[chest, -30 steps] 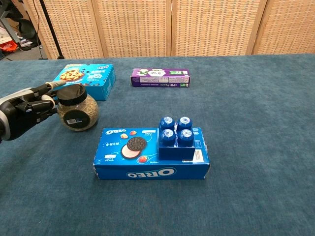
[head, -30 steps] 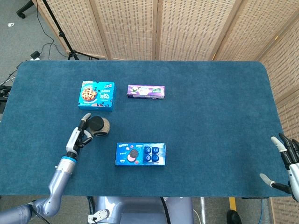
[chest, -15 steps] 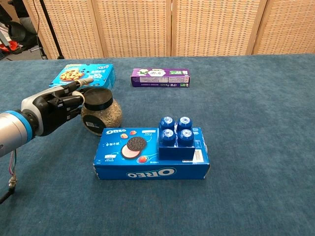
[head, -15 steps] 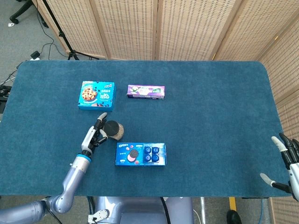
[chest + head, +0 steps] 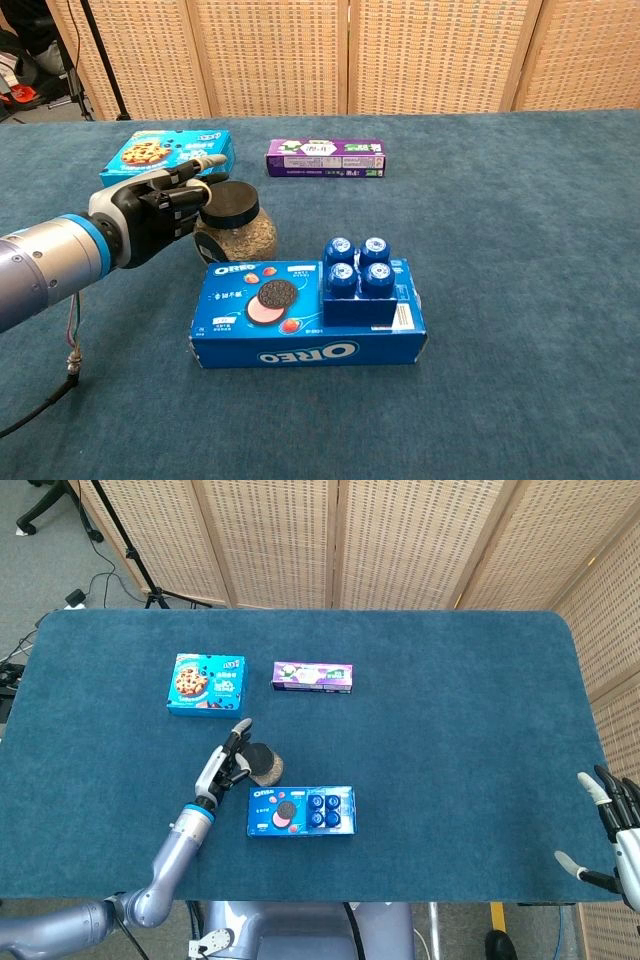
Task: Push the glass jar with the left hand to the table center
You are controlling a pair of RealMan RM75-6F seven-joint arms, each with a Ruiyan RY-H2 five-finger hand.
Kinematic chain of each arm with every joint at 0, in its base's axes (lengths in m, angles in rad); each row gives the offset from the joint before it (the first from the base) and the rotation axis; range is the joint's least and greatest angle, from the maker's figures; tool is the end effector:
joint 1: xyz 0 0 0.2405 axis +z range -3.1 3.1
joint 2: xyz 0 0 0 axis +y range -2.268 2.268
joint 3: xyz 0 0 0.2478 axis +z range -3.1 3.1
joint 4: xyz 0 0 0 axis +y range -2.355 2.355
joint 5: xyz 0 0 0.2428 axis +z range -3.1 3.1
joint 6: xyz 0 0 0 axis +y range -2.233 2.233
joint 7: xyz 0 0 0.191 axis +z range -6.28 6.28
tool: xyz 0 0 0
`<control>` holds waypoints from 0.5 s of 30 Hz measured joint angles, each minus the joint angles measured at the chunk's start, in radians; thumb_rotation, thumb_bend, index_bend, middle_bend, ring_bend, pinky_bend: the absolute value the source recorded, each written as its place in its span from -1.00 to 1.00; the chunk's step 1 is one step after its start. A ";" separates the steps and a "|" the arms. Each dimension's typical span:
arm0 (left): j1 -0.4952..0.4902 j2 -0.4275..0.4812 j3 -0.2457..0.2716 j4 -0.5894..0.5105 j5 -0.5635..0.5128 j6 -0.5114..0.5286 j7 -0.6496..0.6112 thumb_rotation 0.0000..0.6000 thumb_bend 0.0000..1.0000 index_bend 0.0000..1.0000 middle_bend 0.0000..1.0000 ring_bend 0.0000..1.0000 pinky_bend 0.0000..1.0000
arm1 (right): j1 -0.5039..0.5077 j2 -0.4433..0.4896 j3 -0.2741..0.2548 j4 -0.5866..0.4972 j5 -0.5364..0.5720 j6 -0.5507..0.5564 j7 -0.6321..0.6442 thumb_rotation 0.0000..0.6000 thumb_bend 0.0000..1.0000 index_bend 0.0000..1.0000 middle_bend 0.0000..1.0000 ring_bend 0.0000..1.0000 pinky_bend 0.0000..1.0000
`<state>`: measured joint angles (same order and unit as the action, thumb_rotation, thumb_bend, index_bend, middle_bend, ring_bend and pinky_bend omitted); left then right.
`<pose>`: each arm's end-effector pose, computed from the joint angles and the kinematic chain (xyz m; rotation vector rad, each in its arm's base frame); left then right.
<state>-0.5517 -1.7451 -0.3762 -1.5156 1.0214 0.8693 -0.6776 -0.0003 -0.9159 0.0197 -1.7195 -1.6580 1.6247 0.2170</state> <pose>-0.1155 0.3628 -0.1051 -0.8451 -2.3093 -1.5549 -0.2925 -0.1944 0.1830 1.3836 -0.9144 1.0880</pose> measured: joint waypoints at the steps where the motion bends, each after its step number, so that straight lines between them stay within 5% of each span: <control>1: -0.003 -0.003 -0.002 0.003 0.000 0.000 0.003 1.00 0.87 -1.00 -1.00 -1.00 -1.00 | 0.000 0.000 0.000 0.000 0.000 0.000 0.000 1.00 -1.00 -1.00 -1.00 -1.00 -1.00; 5: -0.002 -0.009 -0.005 0.007 0.018 0.026 0.016 1.00 0.67 -1.00 -1.00 -1.00 -1.00 | 0.000 0.000 0.000 0.000 0.002 -0.001 0.001 1.00 -1.00 -1.00 -1.00 -1.00 -1.00; 15: 0.072 0.093 0.043 -0.029 0.232 0.189 0.021 1.00 -0.79 -1.00 -1.00 -1.00 -1.00 | -0.003 0.001 -0.002 0.001 -0.005 0.006 0.008 1.00 -1.00 -1.00 -1.00 -1.00 -1.00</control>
<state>-0.4797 -1.6526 -0.3337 -1.5450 1.2538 1.0583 -0.6563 -0.0032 -0.9151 0.0179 -1.7183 -1.6627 1.6312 0.2251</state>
